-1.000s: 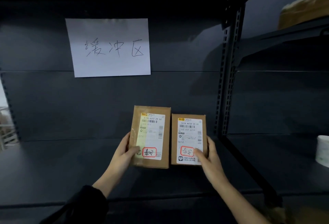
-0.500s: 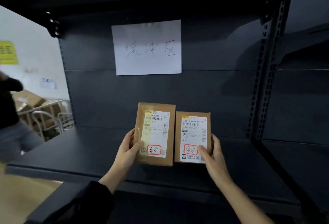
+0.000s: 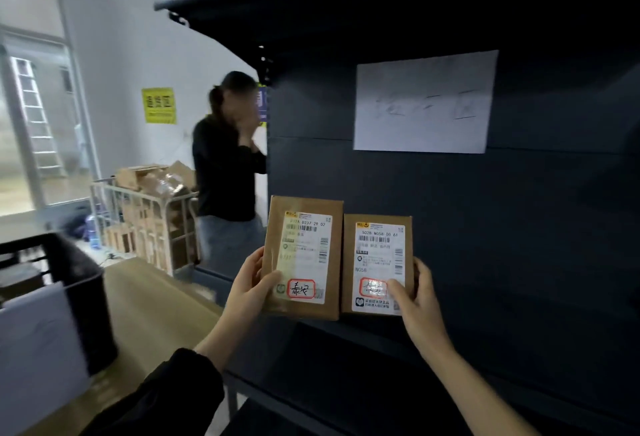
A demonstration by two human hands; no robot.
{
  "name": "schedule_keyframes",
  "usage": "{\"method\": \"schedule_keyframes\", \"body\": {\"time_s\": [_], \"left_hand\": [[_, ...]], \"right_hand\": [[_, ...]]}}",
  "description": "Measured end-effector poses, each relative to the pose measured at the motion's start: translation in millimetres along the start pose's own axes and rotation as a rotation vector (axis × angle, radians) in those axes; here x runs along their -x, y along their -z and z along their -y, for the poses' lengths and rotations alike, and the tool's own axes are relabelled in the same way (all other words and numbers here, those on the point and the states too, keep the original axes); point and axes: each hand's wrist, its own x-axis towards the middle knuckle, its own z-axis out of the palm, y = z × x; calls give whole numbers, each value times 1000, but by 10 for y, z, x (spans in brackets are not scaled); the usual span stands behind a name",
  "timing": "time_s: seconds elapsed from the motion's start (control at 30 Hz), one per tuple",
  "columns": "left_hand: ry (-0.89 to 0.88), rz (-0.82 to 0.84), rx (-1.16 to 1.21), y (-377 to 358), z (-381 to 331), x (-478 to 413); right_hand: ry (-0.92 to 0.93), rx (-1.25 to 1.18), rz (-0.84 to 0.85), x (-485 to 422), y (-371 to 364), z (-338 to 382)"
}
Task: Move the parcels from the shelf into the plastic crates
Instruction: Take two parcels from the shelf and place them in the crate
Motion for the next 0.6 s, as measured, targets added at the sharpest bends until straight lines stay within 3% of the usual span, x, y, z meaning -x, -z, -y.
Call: {"method": "schedule_keyframes", "body": {"time_s": [0.6], "left_hand": [[-9, -384, -40, 3262, -519, 1221]], "right_hand": [[27, -170, 361, 1037, -3246, 482]]}}
